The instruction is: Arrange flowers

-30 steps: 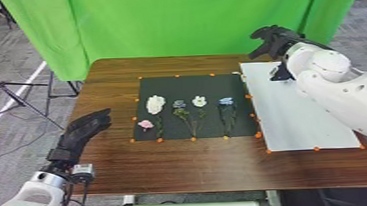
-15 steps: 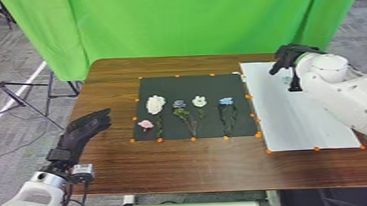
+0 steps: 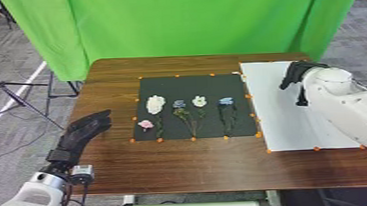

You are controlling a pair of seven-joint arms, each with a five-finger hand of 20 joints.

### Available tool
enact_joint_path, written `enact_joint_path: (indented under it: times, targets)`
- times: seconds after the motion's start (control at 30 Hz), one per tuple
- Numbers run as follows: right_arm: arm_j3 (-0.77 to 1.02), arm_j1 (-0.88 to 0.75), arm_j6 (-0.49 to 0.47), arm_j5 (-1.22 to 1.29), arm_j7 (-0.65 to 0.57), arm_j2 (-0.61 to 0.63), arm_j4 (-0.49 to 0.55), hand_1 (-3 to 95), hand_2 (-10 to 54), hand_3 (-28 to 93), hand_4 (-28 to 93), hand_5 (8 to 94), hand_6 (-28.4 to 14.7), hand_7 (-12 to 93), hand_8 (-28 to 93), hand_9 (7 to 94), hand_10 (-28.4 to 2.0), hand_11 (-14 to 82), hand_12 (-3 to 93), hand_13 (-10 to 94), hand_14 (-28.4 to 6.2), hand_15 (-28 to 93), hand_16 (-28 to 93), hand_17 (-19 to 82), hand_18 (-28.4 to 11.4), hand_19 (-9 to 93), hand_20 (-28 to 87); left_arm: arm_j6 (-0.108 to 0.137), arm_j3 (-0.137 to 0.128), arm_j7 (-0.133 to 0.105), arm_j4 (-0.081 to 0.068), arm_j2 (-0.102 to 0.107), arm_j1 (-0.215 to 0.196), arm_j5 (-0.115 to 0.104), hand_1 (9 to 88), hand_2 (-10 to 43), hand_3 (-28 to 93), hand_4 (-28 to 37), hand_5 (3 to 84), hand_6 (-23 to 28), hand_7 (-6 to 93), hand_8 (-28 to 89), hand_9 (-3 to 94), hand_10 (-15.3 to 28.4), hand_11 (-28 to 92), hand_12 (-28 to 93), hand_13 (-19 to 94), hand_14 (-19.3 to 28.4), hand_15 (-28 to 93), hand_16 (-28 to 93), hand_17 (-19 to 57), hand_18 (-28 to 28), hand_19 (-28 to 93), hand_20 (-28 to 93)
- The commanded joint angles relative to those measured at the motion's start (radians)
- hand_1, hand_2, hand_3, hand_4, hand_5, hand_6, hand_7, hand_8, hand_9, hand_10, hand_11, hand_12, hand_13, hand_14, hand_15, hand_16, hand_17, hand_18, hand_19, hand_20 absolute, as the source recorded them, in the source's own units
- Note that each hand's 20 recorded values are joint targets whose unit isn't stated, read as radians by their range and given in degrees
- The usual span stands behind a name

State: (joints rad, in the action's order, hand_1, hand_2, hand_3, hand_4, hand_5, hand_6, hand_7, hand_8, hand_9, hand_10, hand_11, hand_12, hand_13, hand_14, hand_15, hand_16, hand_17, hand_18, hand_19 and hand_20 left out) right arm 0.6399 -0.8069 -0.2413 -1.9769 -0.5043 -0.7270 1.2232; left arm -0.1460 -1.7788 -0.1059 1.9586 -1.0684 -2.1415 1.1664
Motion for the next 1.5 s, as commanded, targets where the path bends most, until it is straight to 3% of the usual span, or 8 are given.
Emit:
enact_joint_path:
  times: [0.03, 0.13, 0.23, 0.37, 0.57, 0.77, 1.5]
  targets:
    - [-0.105, -0.023, 0.252, -0.010, -0.023, 0.027, -0.004, 42.8, -9.5, 65, -19, 54.1, 0.8, 15, -8, 57.4, -13.6, 9.2, 21.1, 78, -5.8, 65, 28, 45, -20.3, 89, 55, -0.019, -0.002, 0.015, 0.004, -0.003, -0.005, 0.001, 28.8, -0.9, 61, -18.2, 40.5, -1.1, 11.9, -8, 38.4, 13.3, 16, 11, 31, 18.4, 18, 1, 1.9, 15.4, 11, 16]
    - [-0.173, 0.000, 0.403, -0.012, -0.004, 0.042, -0.006, 51.3, -8.3, 60, -20, 61.7, 1.2, 18, 1, 67.8, -12.8, 14.0, 21.0, 82, -4.3, 65, 30, 48, -19.5, 92, 54, -0.020, -0.001, 0.018, 0.005, -0.002, -0.004, 0.001, 28.6, -0.8, 62, -18.3, 40.5, -1.1, 11.7, -8, 38.4, 13.3, 16, 11, 31, 18.4, 18, 1, 1.9, 15.4, 11, 16]
    - [-0.210, 0.021, 0.519, -0.008, 0.016, 0.069, 0.030, 59.6, -7.2, 54, -19, 73.5, 1.8, 23, 6, 80.0, -10.8, 10.3, 31.1, 86, -2.7, 67, 31, 53, -18.5, 93, 57, -0.019, -0.002, 0.016, 0.004, 0.000, -0.003, 0.002, 28.6, -0.7, 62, -18.4, 40.3, -1.1, 11.7, -8, 38.3, 13.2, 16, 11, 31, 18.4, 18, 1, 1.9, 15.3, 11, 16]
    - [-0.203, 0.024, 0.578, 0.005, 0.041, 0.139, 0.163, 60.5, -8.0, 55, -19, 76.1, 2.0, 23, 6, 83.1, -10.6, 9.2, 32.9, 87, -2.1, 68, 32, 54, -18.1, 93, 59, -0.018, -0.007, 0.017, 0.007, 0.001, -0.007, 0.001, 28.5, -0.4, 61, -18.3, 40.2, -1.0, 11.7, -8, 38.2, 13.2, 16, 11, 31, 18.5, 18, 1, 1.9, 15.3, 11, 16]
    - [-0.146, -0.030, 0.539, 0.097, 0.077, 0.231, 0.413, 59.5, -9.1, 58, -20, 77.0, 2.1, 23, 6, 83.9, -10.6, 8.7, 33.7, 87, -1.8, 68, 32, 54, -17.9, 93, 60, -0.012, -0.017, 0.012, 0.010, 0.002, -0.016, 0.000, 28.4, -0.3, 62, -18.3, 40.1, -1.1, 11.7, -8, 38.1, 13.1, 16, 11, 31, 18.4, 18, 1, 1.9, 15.3, 11, 16]
    - [-0.130, -0.110, 0.476, 0.099, 0.116, 0.251, 0.526, 59.2, -9.3, 58, -19, 77.3, 2.1, 23, 5, 83.6, -10.8, 8.1, 33.4, 87, -1.7, 68, 32, 54, -17.7, 93, 60, -0.008, -0.014, 0.006, 0.007, 0.005, -0.010, 0.000, 28.2, -0.3, 62, -18.3, 40.0, -1.1, 11.6, -8, 38.1, 13.1, 16, 11, 31, 18.5, 17, 1, 1.9, 15.3, 11, 16]
    - [-0.075, -0.281, 0.462, 0.090, 0.158, 0.193, 0.555, 59.0, -9.1, 58, -19, 77.0, 2.5, 23, 5, 82.8, -10.6, 7.9, 32.4, 86, -2.1, 68, 33, 54, -17.8, 93, 61, -0.012, -0.016, 0.009, 0.004, -0.001, -0.008, 0.000, 27.8, 0.1, 62, -19.1, 40.1, -1.1, 11.8, -8, 38.3, 13.1, 16, 11, 30, 18.3, 17, 2, 1.9, 15.0, 11, 16]
